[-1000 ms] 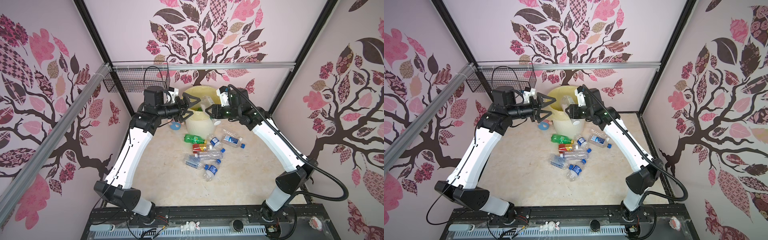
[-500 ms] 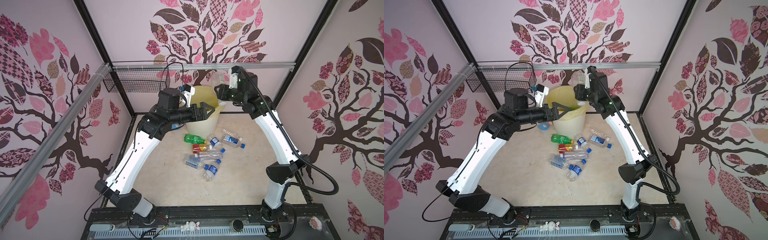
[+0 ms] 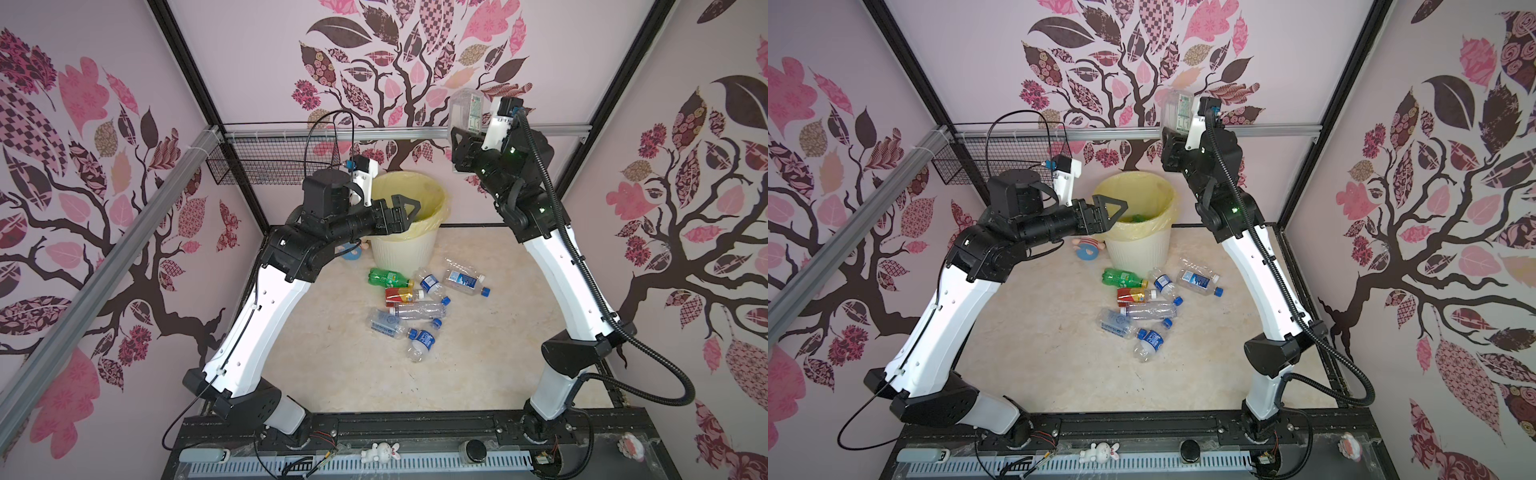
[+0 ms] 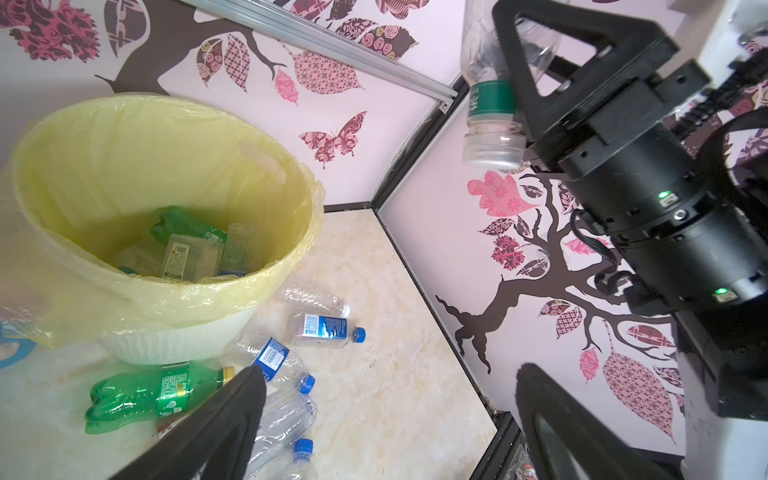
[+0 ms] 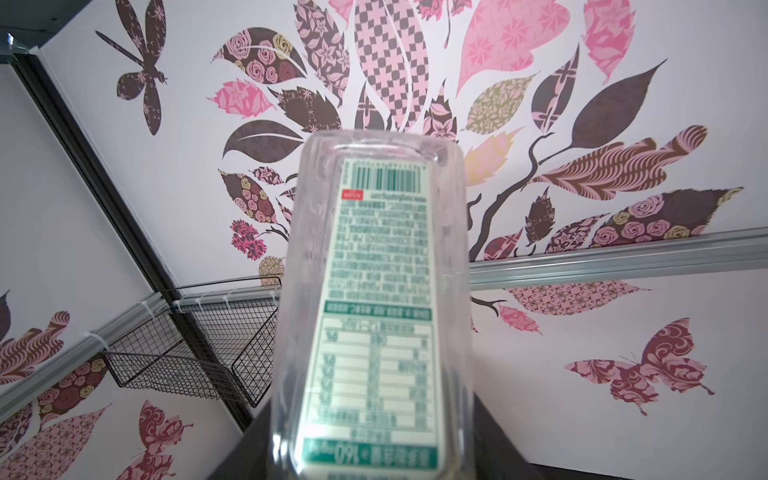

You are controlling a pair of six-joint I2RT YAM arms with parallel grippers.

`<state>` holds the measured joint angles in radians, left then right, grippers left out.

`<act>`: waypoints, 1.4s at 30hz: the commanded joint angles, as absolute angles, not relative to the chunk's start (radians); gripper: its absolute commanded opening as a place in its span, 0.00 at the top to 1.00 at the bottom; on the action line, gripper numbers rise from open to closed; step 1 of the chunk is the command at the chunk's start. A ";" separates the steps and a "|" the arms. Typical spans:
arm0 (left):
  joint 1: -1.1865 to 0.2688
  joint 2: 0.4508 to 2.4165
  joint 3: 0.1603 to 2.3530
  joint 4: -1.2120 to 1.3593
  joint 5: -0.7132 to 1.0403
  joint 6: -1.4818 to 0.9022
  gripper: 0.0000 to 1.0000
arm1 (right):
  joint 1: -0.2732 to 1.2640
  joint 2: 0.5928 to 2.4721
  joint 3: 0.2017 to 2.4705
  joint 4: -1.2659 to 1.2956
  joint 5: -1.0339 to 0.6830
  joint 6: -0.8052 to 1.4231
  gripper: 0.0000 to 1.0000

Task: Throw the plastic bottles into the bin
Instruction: 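Raise the clear bottle with right gripper over the bin while left gripper opens and withdraws, then release the clear bottle into the bin and lower right gripper toward the bottle pile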

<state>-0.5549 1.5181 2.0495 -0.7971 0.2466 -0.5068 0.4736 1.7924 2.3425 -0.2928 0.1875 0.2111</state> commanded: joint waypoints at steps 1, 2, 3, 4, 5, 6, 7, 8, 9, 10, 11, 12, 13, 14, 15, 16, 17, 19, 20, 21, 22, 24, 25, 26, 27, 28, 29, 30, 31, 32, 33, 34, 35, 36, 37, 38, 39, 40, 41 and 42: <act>-0.558 1.513 2.054 -0.806 0.219 -0.499 0.03 | 0.471 1.850 2.381 -0.310 0.182 0.275 0.56; -0.558 1.513 2.056 -0.812 0.208 -0.503 0.03 | 0.471 1.887 2.402 -0.349 0.157 0.300 0.55; -0.555 1.513 2.055 -0.818 0.200 -0.512 0.03 | 0.471 1.940 2.435 -0.401 0.127 0.328 0.54; -0.547 1.511 2.048 -0.815 0.203 -0.527 0.03 | 0.470 2.000 2.486 -0.469 0.105 0.355 0.52; -0.541 1.509 2.040 -0.809 0.212 -0.540 0.03 | 0.471 2.051 2.540 -0.528 0.091 0.378 0.50; -0.536 1.508 2.036 -0.808 0.215 -0.550 0.03 | 0.470 2.113 2.609 -0.591 0.070 0.396 0.45; -0.536 1.508 2.034 -0.810 0.216 -0.554 0.03 | 0.471 2.162 2.677 -0.636 0.044 0.406 0.41; -0.535 1.507 2.029 -0.813 0.218 -0.557 0.03 | 0.471 2.207 2.753 -0.676 0.022 0.414 0.36; -0.533 1.502 2.021 -0.811 0.219 -0.562 0.03 | 0.471 2.233 2.804 -0.693 0.010 0.425 0.26; -0.532 1.500 2.015 -0.811 0.221 -0.567 0.03 | 0.471 2.234 2.812 -0.685 0.004 0.431 0.17; -0.528 1.496 2.006 -0.812 0.222 -0.574 0.03 | 0.471 2.214 2.782 -0.656 0.004 0.433 0.10; -0.521 1.491 1.997 -0.813 0.224 -0.580 0.03 | 0.471 2.178 2.725 -0.617 0.011 0.430 0.06; -0.516 1.487 1.992 -0.813 0.225 -0.585 0.03 | 0.471 2.142 2.655 -0.581 0.021 0.423 0.04; -0.510 1.483 1.985 -0.813 0.227 -0.587 0.03 | 0.470 2.101 2.586 -0.543 0.038 0.418 0.01; -0.505 1.477 1.978 -0.813 0.226 -0.591 0.03 | 0.470 2.071 2.535 -0.520 0.054 0.412 0.00; -0.500 1.472 1.972 -0.813 0.227 -0.592 0.03 | 0.470 2.056 2.517 -0.516 0.061 0.406 0.00; -0.496 1.466 1.965 -0.813 0.227 -0.594 0.03 | 0.471 2.055 2.524 -0.525 0.062 0.398 0.00; -0.495 1.457 1.952 -0.814 0.224 -0.594 0.03 | 0.471 2.064 2.566 -0.560 0.062 0.387 0.00; -0.495 1.451 1.948 -0.815 0.222 -0.597 0.03 | 0.471 2.071 2.589 -0.579 0.066 0.383 0.00; -0.495 1.445 1.924 -0.812 0.218 -0.601 0.03 | 0.471 2.073 2.603 -0.588 0.066 0.381 0.00; -0.495 1.439 1.905 -0.810 0.216 -0.606 0.03 | 0.470 2.070 2.606 -0.594 0.067 0.381 0.00; -0.494 1.427 1.881 -0.811 0.210 -0.617 0.03 | 0.470 2.060 2.602 -0.597 0.066 0.380 0.00; -0.495 1.421 1.872 -0.813 0.202 -0.626 0.03 | 0.470 2.054 2.597 -0.600 0.064 0.380 0.00; -0.494 1.415 1.861 -0.813 0.198 -0.630 0.03 | 0.471 2.050 2.597 -0.604 0.065 0.379 0.00; -0.494 1.409 1.852 -0.815 0.195 -0.635 0.03 | 0.471 2.046 2.596 -0.607 0.064 0.380 0.00; -0.495 1.404 1.846 -0.820 0.190 -0.640 0.03 | 0.471 2.042 2.597 -0.611 0.064 0.379 0.00; -0.494 1.403 1.841 -0.825 0.187 -0.645 0.03 | 0.470 2.039 2.596 -0.614 0.063 0.378 0.00; -0.494 1.400 1.835 -0.831 0.185 -0.647 0.03 | 0.471 2.034 2.597 -0.618 0.063 0.377 0.00; -0.495 1.398 1.832 -0.835 0.184 -0.650 0.03 | 0.470 2.029 2.596 -0.622 0.061 0.376 0.00; -0.495 1.399 1.829 -0.839 0.180 -0.652 0.03 | 0.470 2.025 2.596 -0.626 0.060 0.374 0.00; -0.495 1.397 1.825 -0.844 0.177 -0.656 0.03 | 0.471 2.019 2.596 -0.633 0.060 0.373 0.00; -0.495 1.397 1.821 -0.847 0.174 -0.661 0.03 | 0.470 2.015 2.595 -0.641 0.060 0.369 0.00; -0.495 1.397 1.817 -0.847 0.174 -0.663 0.03 | 0.470 2.007 2.593 -0.649 0.061 0.363 0.00; -0.495 1.395 1.812 -0.847 0.175 -0.669 0.03 | 0.471 2.000 2.585 -0.658 0.065 0.358 0.00; -0.495 1.396 1.807 -0.845 0.175 -0.675 0.03 | 0.471 1.992 2.578 -0.668 0.068 0.352 0.00; -0.494 1.394 1.801 -0.842 0.175 -0.679 0.03 | 0.470 1.980 2.563 -0.678 0.075 0.343 0.00; -0.495 1.393 1.795 -0.835 0.180 -0.684 0.03 | 0.471 1.964 2.542 -0.686 0.084 0.338 0.00; -0.495 1.390 1.785 -0.827 0.186 -0.690 0.03 | 0.471 1.949 2.519 -0.691 0.092 0.331 0.00; -0.497 1.390 1.775 -0.817 0.190 -0.698 0.03 | 0.471 1.929 2.484 -0.693 0.100 0.326 0.00; -0.496 1.387 1.764 -0.807 0.196 -0.705 0.03 | 0.470 1.905 2.446 -0.692 0.108 0.321 0.00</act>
<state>-0.4969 1.4117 1.8004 -0.8375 0.1867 -0.6823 0.4747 2.0037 2.4897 -0.6552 0.0727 0.3527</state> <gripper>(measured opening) 0.972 0.997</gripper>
